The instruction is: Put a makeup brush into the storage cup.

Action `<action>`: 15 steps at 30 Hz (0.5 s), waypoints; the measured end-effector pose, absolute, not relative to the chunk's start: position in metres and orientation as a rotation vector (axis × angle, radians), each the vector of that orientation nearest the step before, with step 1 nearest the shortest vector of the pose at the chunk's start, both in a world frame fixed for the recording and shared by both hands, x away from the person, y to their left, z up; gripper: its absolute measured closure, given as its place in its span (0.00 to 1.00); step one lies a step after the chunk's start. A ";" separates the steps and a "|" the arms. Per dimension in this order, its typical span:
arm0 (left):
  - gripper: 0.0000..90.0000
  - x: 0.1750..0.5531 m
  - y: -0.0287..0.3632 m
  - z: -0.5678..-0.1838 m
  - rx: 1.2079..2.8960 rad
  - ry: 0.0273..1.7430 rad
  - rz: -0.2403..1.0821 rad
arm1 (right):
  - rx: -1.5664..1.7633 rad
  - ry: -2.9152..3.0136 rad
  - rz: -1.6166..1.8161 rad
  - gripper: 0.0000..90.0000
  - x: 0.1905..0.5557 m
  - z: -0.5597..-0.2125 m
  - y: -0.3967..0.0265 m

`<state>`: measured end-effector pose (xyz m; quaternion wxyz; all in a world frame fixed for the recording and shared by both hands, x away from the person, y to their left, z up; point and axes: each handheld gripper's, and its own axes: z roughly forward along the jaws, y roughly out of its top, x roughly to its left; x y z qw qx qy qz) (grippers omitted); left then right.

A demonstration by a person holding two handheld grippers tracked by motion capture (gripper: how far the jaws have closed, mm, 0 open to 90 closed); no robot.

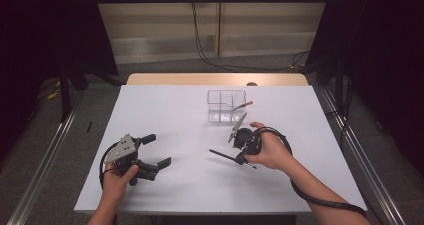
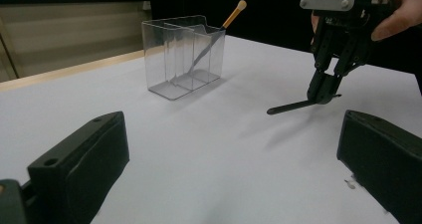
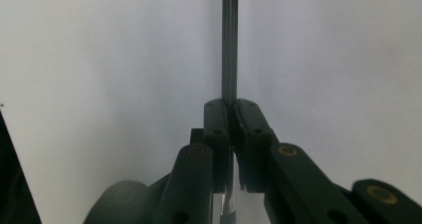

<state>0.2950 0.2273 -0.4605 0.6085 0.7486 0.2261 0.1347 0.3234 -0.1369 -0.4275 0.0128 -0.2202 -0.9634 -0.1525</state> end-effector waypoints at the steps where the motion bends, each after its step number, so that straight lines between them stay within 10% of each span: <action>1: 0.00 0.295 0.227 -0.460 1.730 0.520 0.310 | -0.680 -3.010 -0.473 0.94 0.323 -0.427 -0.136; 15: 0.00 0.296 0.220 -0.455 1.730 0.495 0.284 | -0.605 -3.011 -0.501 0.94 0.322 -0.422 -0.125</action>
